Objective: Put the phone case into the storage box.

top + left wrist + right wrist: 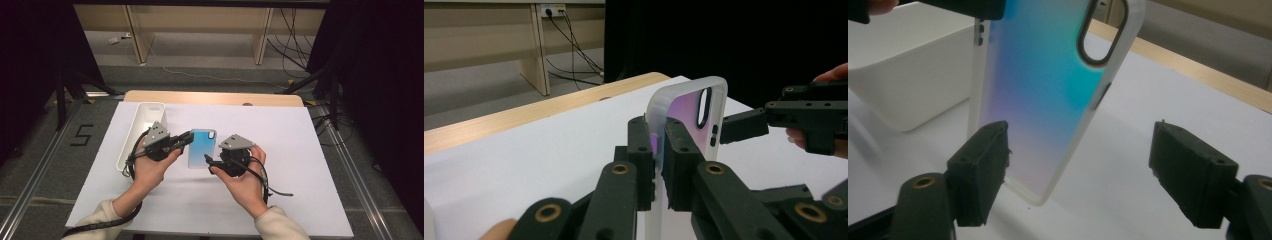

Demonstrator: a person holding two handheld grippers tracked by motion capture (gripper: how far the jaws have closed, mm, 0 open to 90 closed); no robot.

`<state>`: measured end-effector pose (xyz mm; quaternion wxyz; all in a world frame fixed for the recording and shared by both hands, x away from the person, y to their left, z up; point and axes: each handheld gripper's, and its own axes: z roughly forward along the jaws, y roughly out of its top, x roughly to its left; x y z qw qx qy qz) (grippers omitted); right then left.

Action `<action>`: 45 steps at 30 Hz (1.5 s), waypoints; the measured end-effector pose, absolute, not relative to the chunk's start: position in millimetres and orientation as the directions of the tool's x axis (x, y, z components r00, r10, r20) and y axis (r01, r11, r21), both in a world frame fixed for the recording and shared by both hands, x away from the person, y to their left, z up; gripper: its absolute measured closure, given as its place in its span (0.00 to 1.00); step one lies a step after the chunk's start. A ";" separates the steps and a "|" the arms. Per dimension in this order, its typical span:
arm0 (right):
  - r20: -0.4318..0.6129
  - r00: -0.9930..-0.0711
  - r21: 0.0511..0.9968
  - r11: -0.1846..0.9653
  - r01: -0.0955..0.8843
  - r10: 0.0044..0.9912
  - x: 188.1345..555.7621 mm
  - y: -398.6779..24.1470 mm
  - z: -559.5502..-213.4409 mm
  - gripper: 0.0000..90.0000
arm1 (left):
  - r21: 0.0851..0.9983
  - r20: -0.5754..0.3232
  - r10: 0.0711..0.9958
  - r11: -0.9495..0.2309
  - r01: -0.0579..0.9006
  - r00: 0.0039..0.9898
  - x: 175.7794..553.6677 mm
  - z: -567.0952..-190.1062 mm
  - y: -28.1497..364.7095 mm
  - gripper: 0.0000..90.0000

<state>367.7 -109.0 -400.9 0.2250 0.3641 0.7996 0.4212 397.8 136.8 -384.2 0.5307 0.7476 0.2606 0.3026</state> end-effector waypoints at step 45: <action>0.079 -0.667 0.931 0.184 0.315 0.741 353.7 -180.2 -392.0 0.20 | 0.962 0.177 0.729 -0.269 0.038 0.661 400.6 -368.6 164.1 0.92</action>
